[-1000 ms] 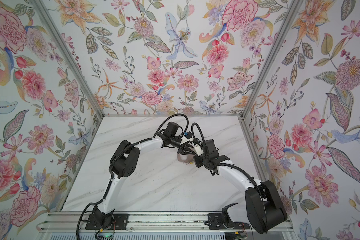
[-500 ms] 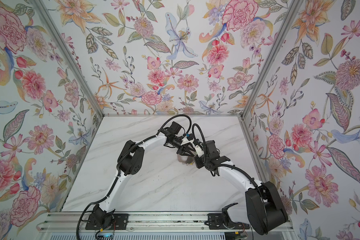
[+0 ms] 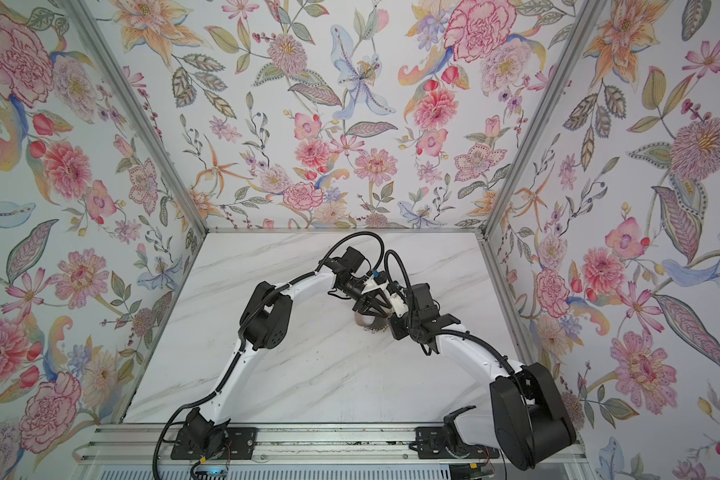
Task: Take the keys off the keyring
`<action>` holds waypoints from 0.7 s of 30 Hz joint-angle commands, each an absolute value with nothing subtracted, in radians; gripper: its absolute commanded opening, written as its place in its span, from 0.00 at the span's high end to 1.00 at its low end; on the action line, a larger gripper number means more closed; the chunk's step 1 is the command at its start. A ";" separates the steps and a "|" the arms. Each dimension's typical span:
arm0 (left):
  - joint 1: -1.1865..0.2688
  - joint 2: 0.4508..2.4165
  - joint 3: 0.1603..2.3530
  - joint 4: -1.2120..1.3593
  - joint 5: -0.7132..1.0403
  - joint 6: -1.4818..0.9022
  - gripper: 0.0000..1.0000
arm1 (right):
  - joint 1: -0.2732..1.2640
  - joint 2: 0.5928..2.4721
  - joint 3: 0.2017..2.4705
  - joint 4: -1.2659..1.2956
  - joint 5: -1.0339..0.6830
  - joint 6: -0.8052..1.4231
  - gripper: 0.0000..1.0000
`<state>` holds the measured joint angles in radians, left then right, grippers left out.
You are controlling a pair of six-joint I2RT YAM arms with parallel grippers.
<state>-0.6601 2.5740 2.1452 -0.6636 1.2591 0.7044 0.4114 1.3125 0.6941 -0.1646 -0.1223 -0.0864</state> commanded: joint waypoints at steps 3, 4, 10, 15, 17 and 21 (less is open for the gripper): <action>-0.709 2.620 2.174 -0.712 1.281 0.753 0.53 | 0.399 1.270 0.655 0.018 -0.133 -0.045 0.98; -0.709 2.620 2.175 -0.712 1.279 0.752 0.53 | 0.394 1.268 0.647 0.032 -0.142 -0.037 0.98; -0.709 2.611 2.174 -0.718 1.265 0.755 0.53 | 0.363 1.236 0.590 0.130 -0.219 0.000 0.98; -0.709 2.610 2.173 -0.718 1.261 0.755 0.56 | 0.330 1.232 0.589 0.124 -0.262 -0.001 0.98; -0.709 2.609 2.174 -0.714 1.253 0.752 0.60 | 0.328 1.236 0.593 0.112 -0.268 -0.003 0.98; -0.703 2.605 2.172 -0.712 1.235 0.749 0.67 | 0.322 1.226 0.588 0.101 -0.265 -0.005 0.98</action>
